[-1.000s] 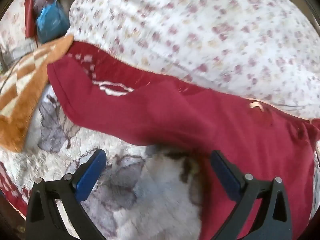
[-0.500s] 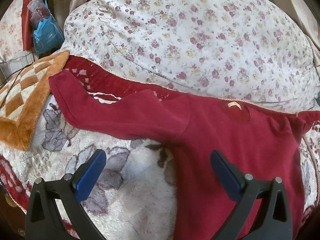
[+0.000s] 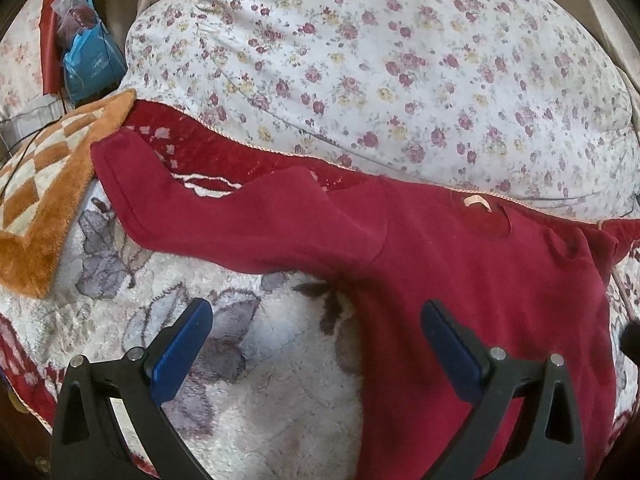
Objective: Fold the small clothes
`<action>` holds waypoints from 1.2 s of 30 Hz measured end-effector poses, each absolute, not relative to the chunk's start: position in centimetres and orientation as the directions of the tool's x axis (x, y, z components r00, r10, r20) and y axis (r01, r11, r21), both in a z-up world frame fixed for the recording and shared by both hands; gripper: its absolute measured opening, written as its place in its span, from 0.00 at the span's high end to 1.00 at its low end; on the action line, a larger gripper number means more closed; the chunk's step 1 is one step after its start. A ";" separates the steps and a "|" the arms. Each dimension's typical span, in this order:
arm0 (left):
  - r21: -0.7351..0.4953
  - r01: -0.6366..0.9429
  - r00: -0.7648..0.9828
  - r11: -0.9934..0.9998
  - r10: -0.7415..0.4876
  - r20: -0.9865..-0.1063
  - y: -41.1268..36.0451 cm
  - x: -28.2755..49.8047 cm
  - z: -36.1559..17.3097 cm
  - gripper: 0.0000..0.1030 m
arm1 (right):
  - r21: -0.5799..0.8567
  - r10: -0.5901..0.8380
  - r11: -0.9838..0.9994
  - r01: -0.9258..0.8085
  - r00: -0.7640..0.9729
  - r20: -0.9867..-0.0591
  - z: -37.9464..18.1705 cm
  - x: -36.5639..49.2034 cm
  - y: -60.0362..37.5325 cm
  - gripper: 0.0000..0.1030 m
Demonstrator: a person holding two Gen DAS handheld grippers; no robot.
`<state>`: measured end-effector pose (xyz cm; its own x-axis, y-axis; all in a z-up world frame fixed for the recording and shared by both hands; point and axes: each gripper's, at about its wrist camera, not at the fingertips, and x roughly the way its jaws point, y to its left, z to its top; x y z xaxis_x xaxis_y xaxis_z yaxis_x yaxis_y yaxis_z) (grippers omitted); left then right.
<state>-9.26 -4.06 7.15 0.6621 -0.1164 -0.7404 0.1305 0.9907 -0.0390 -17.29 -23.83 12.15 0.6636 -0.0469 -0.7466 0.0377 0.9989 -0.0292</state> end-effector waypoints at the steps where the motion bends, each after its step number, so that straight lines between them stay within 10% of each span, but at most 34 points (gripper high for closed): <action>1: -0.040 0.131 0.664 0.991 -0.118 -0.738 -4.1 -9.1 7.0 0.00 | -0.027 -0.052 0.999 0.047 0.667 -0.743 11.7 -16.8 -24.2 0.00; 36: 0.028 0.153 0.688 0.988 -0.086 -0.720 -7.0 -6.6 5.2 0.00 | 0.032 -0.123 0.967 0.253 0.574 -0.809 4.0 -10.7 -28.1 0.00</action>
